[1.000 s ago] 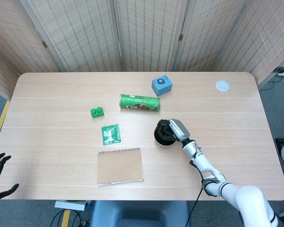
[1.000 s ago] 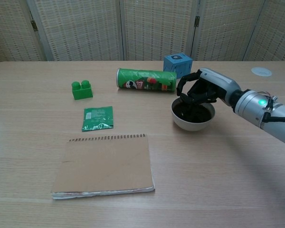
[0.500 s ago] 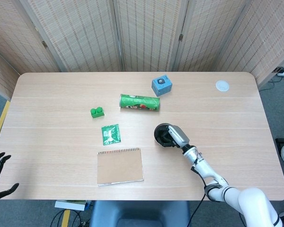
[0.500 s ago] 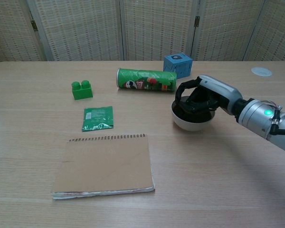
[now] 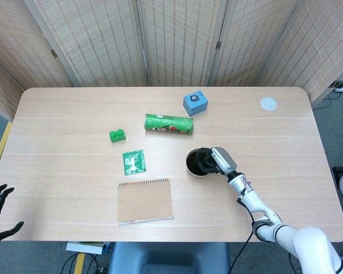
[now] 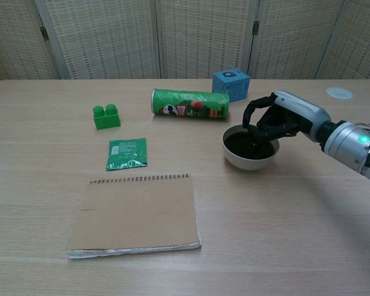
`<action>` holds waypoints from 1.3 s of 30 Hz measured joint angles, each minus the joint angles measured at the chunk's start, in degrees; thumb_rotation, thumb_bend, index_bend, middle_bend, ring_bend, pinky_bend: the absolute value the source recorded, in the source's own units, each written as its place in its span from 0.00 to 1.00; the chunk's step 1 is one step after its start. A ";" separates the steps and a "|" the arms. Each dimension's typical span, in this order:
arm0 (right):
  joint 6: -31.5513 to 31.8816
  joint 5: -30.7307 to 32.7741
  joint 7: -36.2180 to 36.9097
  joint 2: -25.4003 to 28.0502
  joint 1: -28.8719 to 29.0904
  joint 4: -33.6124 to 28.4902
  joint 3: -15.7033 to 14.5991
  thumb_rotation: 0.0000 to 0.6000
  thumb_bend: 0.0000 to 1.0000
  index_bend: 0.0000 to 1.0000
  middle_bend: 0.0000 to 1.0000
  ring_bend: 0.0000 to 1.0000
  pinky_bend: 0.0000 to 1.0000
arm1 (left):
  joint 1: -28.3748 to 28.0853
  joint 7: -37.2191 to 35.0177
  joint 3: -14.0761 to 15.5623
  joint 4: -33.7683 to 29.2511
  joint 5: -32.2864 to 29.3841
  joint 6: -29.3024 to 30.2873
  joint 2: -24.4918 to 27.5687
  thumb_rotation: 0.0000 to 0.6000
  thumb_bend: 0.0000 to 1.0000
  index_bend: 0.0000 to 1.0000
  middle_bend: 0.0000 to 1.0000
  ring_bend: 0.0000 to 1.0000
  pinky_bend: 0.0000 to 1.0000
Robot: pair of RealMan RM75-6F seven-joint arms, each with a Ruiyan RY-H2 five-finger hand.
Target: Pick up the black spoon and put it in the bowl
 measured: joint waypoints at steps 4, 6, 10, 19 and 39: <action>1.00 -0.53 -0.48 0.26 -0.36 -0.27 -0.43 1.00 0.27 0.44 1.00 1.00 1.00 | -0.03 -0.06 0.03 0.03 0.07 -0.04 -0.07 1.00 0.17 0.20 0.15 0.10 0.15; 1.81 -0.56 -0.68 0.59 -0.81 -0.86 -0.44 1.00 0.25 0.37 0.99 1.00 1.00 | -0.08 -0.13 0.00 0.09 0.07 -0.08 -0.17 1.00 0.17 0.20 0.15 0.10 0.15; 2.91 -0.67 -1.52 2.04 -1.69 -2.59 -0.61 1.00 0.24 0.27 0.99 1.00 1.00 | -0.31 -0.34 -0.08 0.27 0.24 -0.24 -0.32 1.00 0.17 0.20 0.15 0.10 0.15; 5.74 -1.46 -7.23 7.27 -3.63 -8.09 -1.30 1.00 0.25 0.23 0.97 1.00 1.00 | -0.49 -1.10 -0.24 0.70 0.42 -0.14 -0.47 1.00 0.17 0.20 0.15 0.10 0.15; 16.15 4.35 -50.56 35.04 -18.91 -45.36 -3.55 1.00 0.30 0.23 0.34 0.35 0.47 | -2.28 -2.19 -0.58 0.69 1.57 -1.39 -2.19 1.00 0.17 0.20 0.15 0.10 0.15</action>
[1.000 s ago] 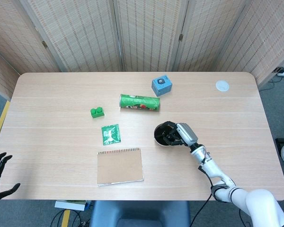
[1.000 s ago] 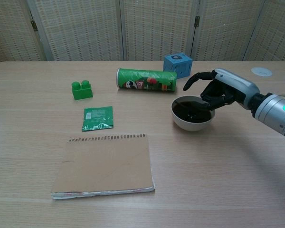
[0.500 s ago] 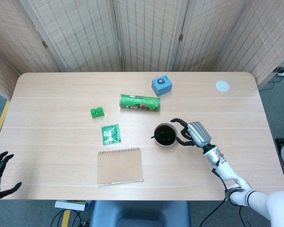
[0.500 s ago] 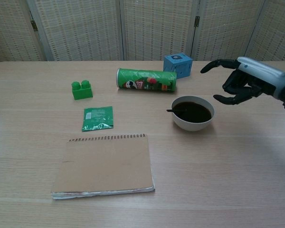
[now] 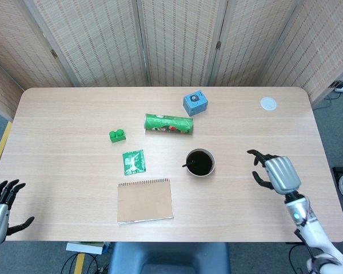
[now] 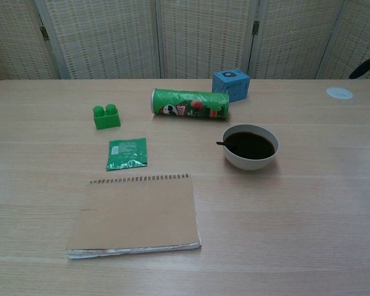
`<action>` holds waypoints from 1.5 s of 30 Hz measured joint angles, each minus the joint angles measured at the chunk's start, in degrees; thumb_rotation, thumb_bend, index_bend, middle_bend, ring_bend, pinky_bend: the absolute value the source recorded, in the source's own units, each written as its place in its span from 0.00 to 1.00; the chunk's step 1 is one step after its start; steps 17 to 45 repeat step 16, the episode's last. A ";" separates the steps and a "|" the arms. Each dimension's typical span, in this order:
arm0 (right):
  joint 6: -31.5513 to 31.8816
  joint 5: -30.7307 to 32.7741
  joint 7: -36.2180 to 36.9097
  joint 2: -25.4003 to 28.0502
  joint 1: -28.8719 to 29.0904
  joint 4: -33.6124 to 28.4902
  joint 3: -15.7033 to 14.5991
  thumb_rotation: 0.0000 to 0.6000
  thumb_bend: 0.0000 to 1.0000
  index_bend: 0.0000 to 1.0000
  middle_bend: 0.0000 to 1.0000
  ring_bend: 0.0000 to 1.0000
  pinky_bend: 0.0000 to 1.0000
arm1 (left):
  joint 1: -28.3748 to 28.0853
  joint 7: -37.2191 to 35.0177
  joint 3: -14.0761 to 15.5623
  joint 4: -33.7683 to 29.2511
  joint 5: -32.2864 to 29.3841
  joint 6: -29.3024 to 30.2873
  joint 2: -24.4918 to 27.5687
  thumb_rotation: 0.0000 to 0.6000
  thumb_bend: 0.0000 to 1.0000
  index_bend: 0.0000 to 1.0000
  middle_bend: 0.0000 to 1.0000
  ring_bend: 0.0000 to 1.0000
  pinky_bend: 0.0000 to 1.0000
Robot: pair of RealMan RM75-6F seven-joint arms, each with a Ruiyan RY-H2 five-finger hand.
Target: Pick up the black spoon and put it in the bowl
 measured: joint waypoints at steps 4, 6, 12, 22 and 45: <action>4.68 0.78 -2.95 3.69 -5.26 -4.61 -1.43 1.00 0.27 0.17 0.22 0.22 0.31 | -0.57 0.44 -0.17 -0.64 0.66 -0.09 -0.18 1.00 0.17 0.20 0.15 0.10 0.15; 7.22 0.42 -3.55 4.26 -7.44 -5.57 -2.14 1.00 0.27 0.14 0.20 0.18 0.27 | -0.74 0.73 -0.24 -1.08 1.00 0.06 -0.22 1.00 0.17 0.20 0.15 0.10 0.15; 13.40 -0.91 -3.87 4.57 -13.64 -6.10 -3.75 1.00 0.27 0.10 0.15 0.12 0.19 | -1.40 1.60 -0.40 -2.36 1.94 0.30 -0.36 1.00 0.17 0.20 0.15 0.10 0.15; 14.63 -1.57 -3.03 4.73 -15.87 -5.93 -4.04 1.00 0.27 0.10 0.15 0.11 0.19 | -2.07 1.90 -0.41 -2.58 1.99 -0.61 -0.38 1.00 0.17 0.20 0.15 0.10 0.15; 14.63 -1.57 -3.03 4.73 -15.87 -5.93 -4.04 1.00 0.27 0.10 0.15 0.11 0.19 | -2.07 1.90 -0.41 -2.58 1.99 -0.61 -0.38 1.00 0.17 0.20 0.15 0.10 0.15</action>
